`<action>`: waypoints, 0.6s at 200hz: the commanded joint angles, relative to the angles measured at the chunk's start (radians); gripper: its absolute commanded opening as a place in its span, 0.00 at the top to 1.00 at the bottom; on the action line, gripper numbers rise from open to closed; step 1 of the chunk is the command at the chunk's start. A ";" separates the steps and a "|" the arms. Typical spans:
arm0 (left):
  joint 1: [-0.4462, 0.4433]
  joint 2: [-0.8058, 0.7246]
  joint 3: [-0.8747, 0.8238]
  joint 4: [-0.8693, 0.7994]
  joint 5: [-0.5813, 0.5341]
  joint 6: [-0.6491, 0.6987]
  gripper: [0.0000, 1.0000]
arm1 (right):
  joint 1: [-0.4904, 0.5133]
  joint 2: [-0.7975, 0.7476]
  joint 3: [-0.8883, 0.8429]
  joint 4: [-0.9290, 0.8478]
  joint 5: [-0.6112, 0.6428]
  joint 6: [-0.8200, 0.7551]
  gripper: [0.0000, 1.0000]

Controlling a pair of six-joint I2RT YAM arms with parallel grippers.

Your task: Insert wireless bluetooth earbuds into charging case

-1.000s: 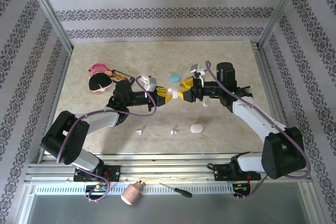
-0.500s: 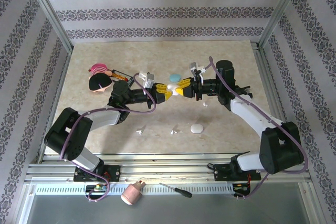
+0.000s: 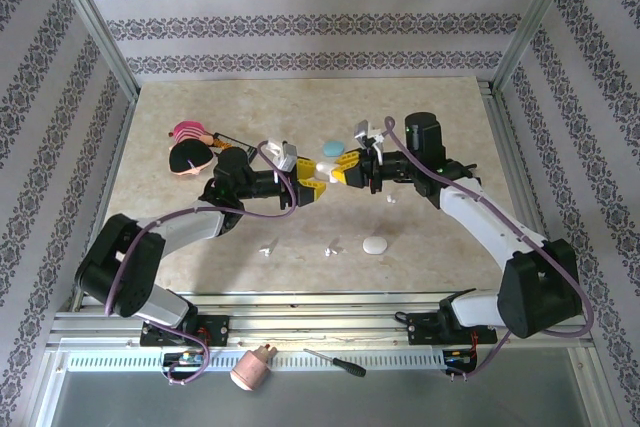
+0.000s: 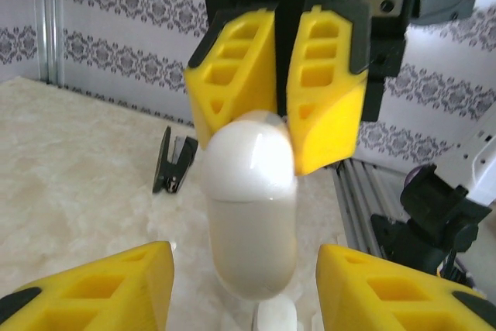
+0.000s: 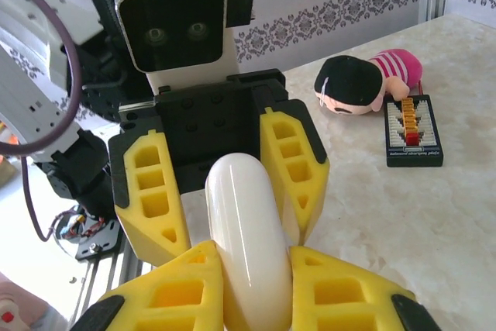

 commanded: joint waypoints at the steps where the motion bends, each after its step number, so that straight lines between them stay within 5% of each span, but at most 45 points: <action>1: 0.007 -0.044 0.040 -0.209 0.016 0.144 0.50 | 0.022 -0.021 0.032 -0.096 0.031 -0.104 0.89; 60: 0.008 -0.050 0.068 -0.255 0.059 0.143 0.65 | 0.054 0.000 0.075 -0.178 0.062 -0.168 0.90; 120: 0.007 -0.034 0.073 -0.215 0.071 0.099 0.60 | 0.067 0.016 0.090 -0.219 0.079 -0.195 0.90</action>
